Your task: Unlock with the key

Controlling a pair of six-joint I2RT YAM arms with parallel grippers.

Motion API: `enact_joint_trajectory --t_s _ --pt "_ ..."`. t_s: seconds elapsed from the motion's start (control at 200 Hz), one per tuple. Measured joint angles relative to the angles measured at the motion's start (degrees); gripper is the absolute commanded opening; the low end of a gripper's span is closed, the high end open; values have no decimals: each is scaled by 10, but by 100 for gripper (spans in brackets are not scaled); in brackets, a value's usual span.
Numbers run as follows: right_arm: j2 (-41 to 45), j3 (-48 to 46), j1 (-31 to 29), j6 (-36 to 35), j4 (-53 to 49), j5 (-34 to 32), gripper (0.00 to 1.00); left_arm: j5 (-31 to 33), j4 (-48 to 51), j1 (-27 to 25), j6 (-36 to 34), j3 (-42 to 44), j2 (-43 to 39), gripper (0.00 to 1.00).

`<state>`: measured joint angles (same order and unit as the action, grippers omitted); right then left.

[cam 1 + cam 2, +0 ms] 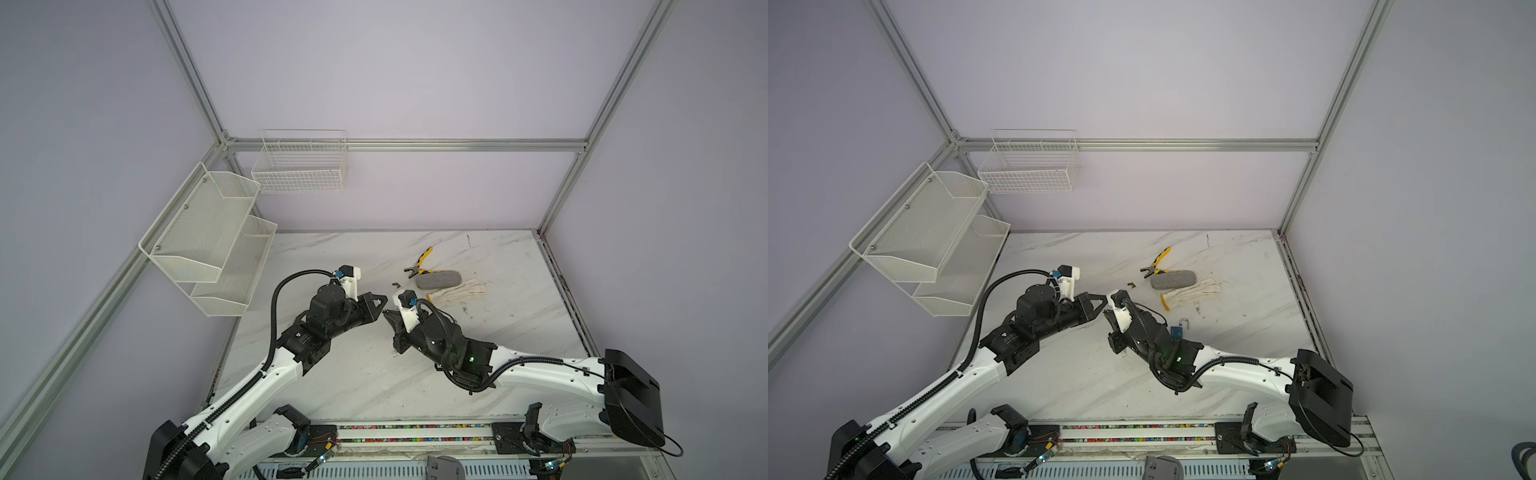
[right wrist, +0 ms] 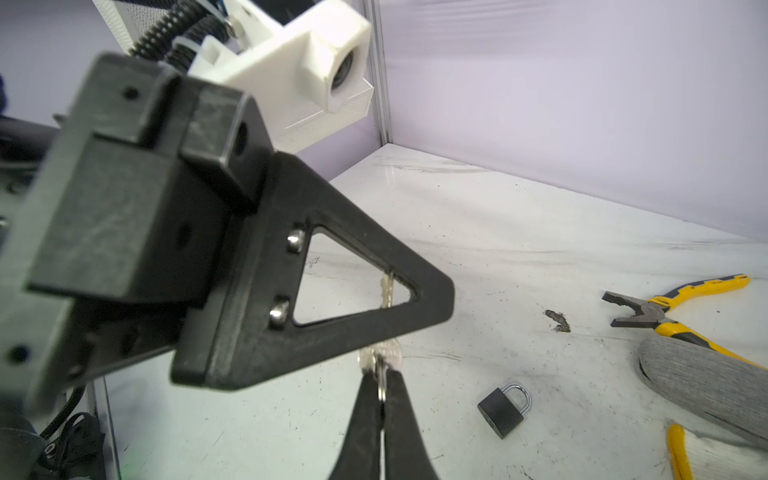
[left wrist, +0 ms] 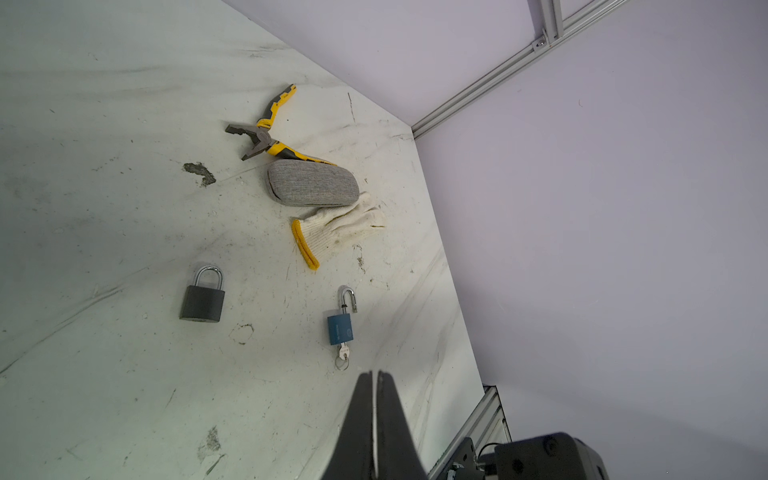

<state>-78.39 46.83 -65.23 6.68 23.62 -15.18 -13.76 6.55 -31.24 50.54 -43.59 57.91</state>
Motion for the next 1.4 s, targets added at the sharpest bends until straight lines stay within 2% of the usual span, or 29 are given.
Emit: enact_joint_trajectory --t_s 0.335,0.42,0.505,0.655,0.86,1.005,1.2,1.4 --pt "0 0 0 -2 0 -2 0 0 -1 0 -1 0 0 0" --pt "0 0 0 -2 0 -2 18 0 -1 0 -3 0 0 0" --pt "0 0 0 1 0 -5 23 0 -1 0 -7 0 0 0" --pt "3 0 0 12 0 -10 37 3 0 0 -28 -1 0 0" --pt "41 0 9 33 -4 4 50 12 -1 0 -63 -1 -1 0" --pt "84 -1 39 62 -10 56 57 16 -2 0 -87 -1 -4 0" --pt "126 -8 97 121 -19 160 65 16 -28 0 -110 -1 -11 0" --pt "134 -18 171 186 -22 291 65 5 -61 0 -124 -1 -10 0"
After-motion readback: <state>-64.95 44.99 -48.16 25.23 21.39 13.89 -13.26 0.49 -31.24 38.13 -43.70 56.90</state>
